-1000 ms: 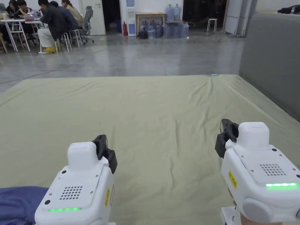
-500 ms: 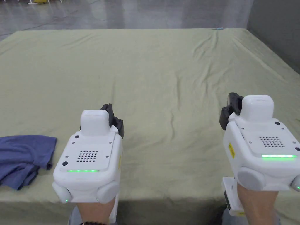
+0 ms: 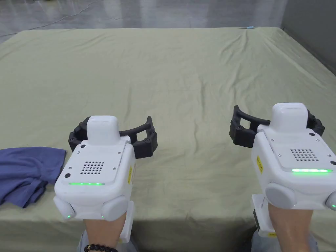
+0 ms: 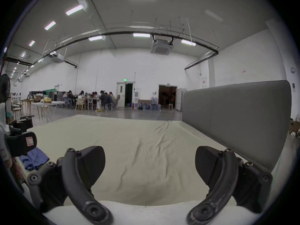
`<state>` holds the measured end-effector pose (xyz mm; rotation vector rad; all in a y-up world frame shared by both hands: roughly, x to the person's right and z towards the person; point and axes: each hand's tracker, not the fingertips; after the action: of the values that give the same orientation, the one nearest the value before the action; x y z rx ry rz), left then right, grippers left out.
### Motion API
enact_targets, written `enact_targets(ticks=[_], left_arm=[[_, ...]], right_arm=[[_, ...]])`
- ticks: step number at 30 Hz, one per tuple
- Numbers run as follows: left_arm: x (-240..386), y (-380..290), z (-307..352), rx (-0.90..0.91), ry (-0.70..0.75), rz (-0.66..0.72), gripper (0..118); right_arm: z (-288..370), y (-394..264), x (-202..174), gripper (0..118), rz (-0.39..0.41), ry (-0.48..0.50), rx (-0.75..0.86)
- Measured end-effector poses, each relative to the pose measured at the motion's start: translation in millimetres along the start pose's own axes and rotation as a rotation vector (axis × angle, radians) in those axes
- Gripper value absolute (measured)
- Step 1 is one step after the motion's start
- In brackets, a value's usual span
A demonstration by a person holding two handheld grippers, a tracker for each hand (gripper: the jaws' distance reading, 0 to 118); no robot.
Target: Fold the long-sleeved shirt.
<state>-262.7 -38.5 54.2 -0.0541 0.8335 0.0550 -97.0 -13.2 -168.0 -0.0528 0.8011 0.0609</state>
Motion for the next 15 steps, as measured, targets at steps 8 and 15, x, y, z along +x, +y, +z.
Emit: enact_targets(ticks=[8,15], left_arm=[[-2.4,-5.0,0.7,0.012,-0.002,-0.068,117],[3.4,-3.6,2.8,0.013,-0.014,-0.058,117]], right_arm=[[2.3,0.4,5.6,111,0.015,0.016,0.051],[1.7,0.3,5.4,111,0.007,0.023,0.048]])
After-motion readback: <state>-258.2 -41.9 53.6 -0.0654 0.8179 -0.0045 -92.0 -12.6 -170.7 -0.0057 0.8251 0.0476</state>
